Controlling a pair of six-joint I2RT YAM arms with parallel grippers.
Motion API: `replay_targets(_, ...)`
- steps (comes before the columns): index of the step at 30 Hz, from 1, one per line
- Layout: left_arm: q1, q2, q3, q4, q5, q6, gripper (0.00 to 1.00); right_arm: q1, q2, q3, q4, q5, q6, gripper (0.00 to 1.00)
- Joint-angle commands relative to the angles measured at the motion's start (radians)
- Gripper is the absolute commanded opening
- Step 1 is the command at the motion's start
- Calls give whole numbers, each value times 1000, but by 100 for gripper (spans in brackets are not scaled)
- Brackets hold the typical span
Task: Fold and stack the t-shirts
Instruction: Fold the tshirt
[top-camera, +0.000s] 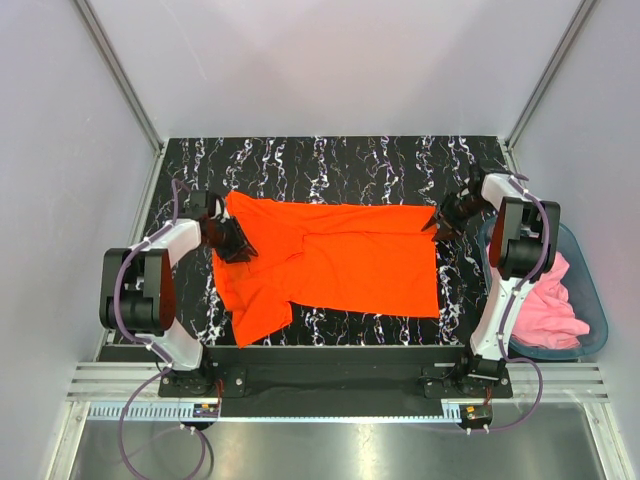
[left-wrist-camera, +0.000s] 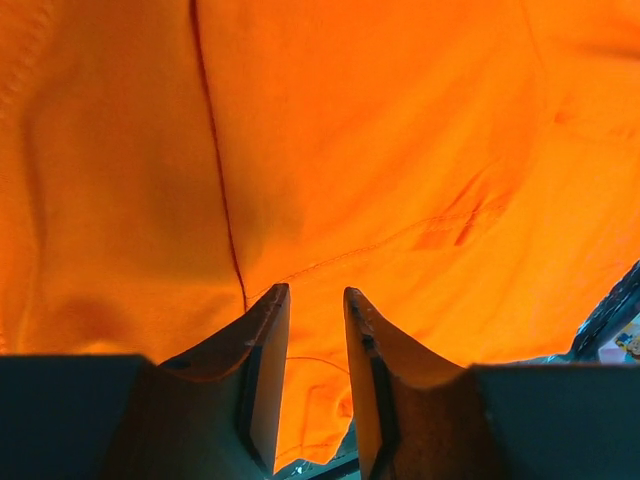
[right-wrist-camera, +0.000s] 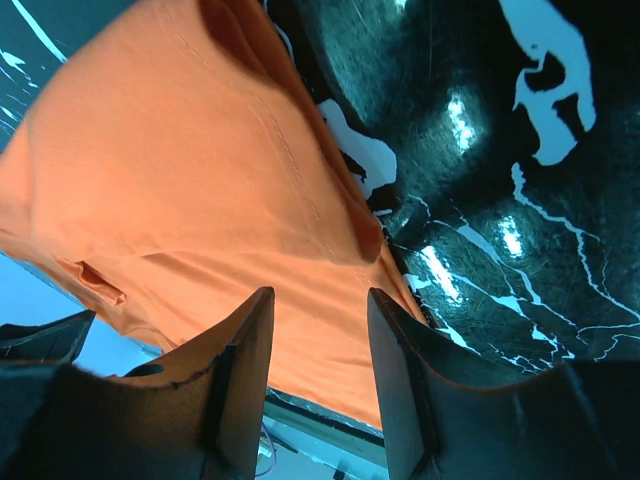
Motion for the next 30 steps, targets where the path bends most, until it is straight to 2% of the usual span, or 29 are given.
replay_targets(1, -7, 1, -15, 14, 7, -8, 35, 3, -69, -18, 13, -16, -17, 49)
replay_targets(4, -7, 19, -24, 6, -6, -3, 38, 1, -77, -32, 22, -18, -14, 50)
replay_targets(13, -7, 10, -36, -11, -62, -6, 39, -8, -80, -41, 27, -21, -11, 49)
replay_targets(23, -8, 52, -48, -3, -55, -14, 41, -23, -53, -38, 44, -35, 11, 50)
replay_targets(26, -7, 62, -39, 14, -36, -15, 36, -31, -50, -32, 44, -27, 18, 50)
replay_targets(27, -8, 61, -27, 14, -33, -15, 28, -35, -51, -29, 44, -26, 26, 50)
replay_targets(30, -8, 26, -7, 14, -44, -12, 14, -55, -59, -30, 44, -19, 45, 51)
